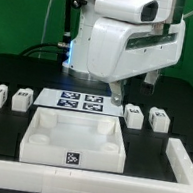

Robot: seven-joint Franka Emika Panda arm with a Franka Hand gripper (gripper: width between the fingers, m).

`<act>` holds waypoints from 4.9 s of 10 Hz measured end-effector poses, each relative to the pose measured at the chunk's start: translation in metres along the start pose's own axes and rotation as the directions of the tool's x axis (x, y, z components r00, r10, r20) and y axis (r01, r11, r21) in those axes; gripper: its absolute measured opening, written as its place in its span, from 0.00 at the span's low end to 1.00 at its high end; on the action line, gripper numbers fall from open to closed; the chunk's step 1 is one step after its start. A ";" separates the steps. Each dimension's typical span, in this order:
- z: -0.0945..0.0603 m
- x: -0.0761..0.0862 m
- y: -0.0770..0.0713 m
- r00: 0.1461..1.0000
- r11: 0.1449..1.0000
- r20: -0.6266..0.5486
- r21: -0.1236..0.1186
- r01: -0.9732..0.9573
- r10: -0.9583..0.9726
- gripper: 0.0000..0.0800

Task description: Assemble one leg

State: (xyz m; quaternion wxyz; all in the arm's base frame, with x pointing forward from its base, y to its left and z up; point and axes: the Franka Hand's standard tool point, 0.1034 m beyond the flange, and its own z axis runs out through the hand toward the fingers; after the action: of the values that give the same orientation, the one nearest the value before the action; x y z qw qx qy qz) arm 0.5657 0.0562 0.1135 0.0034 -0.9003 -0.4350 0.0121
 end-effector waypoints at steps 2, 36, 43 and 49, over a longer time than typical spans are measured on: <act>0.000 0.000 0.000 0.998 0.998 -0.001 0.002 -0.062 0.062 0.81; 0.105 -0.140 -0.046 0.755 0.755 -0.026 -0.004 0.655 -0.655 0.15; 0.105 -0.140 -0.045 0.756 0.756 -0.025 -0.006 0.654 -0.654 0.07; 0.103 -0.080 -0.046 0.752 0.753 -0.035 -0.039 0.657 -0.658 0.07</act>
Offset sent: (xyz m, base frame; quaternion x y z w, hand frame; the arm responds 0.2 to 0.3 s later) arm 0.0000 0.0000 0.0000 0.0000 0.0000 0.0000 1.0000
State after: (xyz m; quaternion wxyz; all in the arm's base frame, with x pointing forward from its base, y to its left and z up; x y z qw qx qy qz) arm 0.4773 0.0218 0.0125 0.0066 -0.6903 -0.7233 -0.0164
